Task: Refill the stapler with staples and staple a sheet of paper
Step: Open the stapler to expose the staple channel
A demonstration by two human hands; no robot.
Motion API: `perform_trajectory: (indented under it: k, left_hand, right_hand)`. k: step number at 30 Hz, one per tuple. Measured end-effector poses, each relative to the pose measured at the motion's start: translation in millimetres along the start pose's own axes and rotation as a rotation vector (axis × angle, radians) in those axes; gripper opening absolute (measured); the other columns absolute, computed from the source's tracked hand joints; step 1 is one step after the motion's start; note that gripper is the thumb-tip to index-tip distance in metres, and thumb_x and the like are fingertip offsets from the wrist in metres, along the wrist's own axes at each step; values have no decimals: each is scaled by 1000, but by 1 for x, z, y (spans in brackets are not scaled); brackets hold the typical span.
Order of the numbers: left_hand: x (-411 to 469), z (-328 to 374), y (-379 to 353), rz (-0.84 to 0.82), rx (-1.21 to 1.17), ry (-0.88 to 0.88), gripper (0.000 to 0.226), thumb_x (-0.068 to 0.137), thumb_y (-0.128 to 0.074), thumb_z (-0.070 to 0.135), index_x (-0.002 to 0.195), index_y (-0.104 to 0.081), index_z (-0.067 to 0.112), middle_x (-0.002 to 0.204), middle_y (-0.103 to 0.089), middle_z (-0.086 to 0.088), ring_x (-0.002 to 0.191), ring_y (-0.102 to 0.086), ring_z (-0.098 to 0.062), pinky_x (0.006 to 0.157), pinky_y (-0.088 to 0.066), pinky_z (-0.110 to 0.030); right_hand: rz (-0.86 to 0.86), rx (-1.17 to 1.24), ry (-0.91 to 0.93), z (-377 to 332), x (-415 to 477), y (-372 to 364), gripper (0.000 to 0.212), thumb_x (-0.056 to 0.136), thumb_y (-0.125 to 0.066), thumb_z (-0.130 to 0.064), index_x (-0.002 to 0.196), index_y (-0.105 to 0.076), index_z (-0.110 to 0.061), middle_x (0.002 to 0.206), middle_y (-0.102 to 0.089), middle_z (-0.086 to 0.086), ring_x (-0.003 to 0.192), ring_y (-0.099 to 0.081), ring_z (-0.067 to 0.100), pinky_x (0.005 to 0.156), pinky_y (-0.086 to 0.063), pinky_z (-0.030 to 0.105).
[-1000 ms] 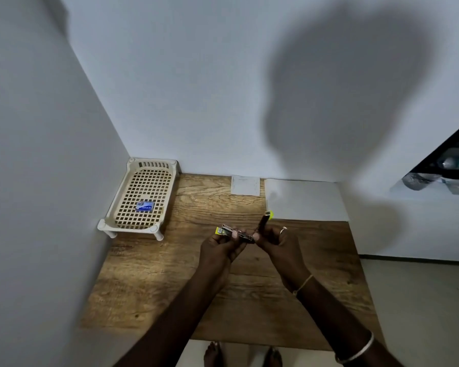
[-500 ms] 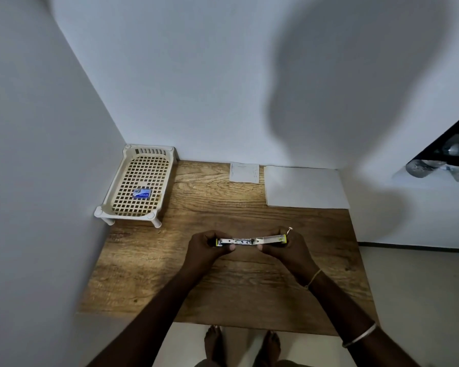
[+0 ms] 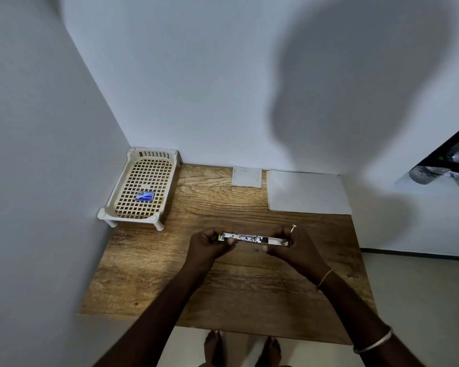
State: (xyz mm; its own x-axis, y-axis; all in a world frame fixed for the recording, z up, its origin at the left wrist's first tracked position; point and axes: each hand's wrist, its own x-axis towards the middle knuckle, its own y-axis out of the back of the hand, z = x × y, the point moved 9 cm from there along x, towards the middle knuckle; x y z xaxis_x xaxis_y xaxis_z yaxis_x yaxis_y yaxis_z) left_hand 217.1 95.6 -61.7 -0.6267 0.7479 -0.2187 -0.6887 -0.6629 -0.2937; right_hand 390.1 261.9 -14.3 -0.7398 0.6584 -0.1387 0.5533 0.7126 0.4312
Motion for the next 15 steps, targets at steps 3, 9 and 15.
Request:
perform_trajectory:
  k: [3,9,15]
  left_hand:
    - [3,7,-2,-19,-5,-11,37,71,-91,25,95,-75,1,97,-79,-18,94,-75,-27,83,-62,-37]
    - [6,24,-10,-79,-2,-64,31,79,-88,30,98,-76,8,97,-78,-16,93,-74,-27,82,-60,-37]
    - [7,34,-12,-98,7,-73,15,84,-79,7,95,-73,0,93,-77,-19,89,-74,-28,81,-61,-39]
  right_hand:
    - [-16,-283,154,-39,9,0,37,76,-84,-45,110,-71,-37,109,-69,-22,94,-60,-10,80,-53,22]
    - [-221,-684,649,-118,8,-53,47,82,-78,-28,125,-59,-37,120,-71,-6,96,-70,20,69,-57,34]
    - [-287,-795,690,-132,14,-65,31,97,-58,-32,126,-63,-40,118,-67,-7,99,-67,21,70,-57,41]
